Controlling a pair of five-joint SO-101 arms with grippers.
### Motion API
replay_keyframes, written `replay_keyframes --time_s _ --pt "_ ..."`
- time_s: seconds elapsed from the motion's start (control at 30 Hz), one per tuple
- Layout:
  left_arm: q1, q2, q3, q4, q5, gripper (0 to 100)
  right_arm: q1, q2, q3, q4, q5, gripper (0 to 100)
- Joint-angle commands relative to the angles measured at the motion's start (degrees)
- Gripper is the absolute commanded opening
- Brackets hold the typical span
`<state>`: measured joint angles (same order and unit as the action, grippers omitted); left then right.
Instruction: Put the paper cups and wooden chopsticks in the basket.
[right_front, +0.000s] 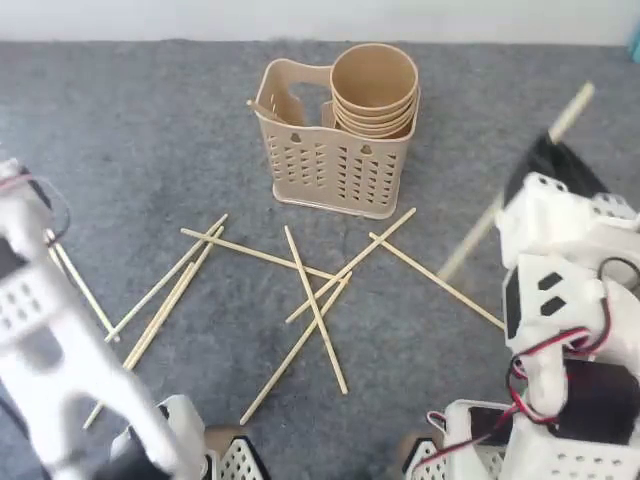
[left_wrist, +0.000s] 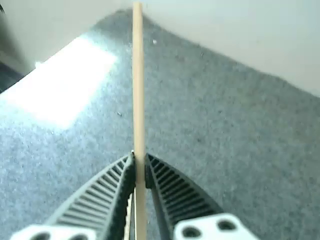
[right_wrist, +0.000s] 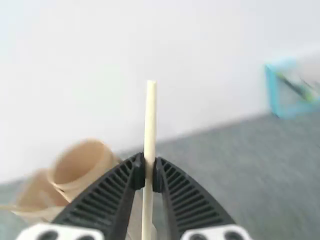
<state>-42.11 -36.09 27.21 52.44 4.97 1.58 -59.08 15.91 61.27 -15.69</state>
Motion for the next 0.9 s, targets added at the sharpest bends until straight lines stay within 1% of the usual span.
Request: replay_keyframes --time_s 0.0,0.17,0.27,0.4,0.53,0.7,0.87 --pt "0.4 -13.0 5.8 -5.8 -0.6 1 -7.0 -0.5 -2.6 -12.2 -1.0 0.8" --pt "0.4 -22.5 11.4 -7.0 -0.4 1 -12.8 0.5 -1.6 -23.3 -1.0 0.8" --pt "0.4 -26.1 13.7 -7.0 -0.3 1 -16.1 3.6 0.1 -34.1 -1.0 0.8" --pt "0.4 -29.8 16.1 -7.1 -0.3 1 -18.7 10.3 1.1 -48.8 -0.7 0.9" --pt "0.1 -33.5 18.4 -7.2 -0.3 1 -21.1 18.9 1.0 -60.8 -0.4 0.9" --pt "0.1 -38.8 22.5 -7.2 -0.5 1 -24.0 28.0 1.0 -66.3 4.5 0.9" --pt "0.1 -44.7 26.4 -7.2 -0.6 1 -24.2 35.9 1.0 -71.5 5.0 0.9"
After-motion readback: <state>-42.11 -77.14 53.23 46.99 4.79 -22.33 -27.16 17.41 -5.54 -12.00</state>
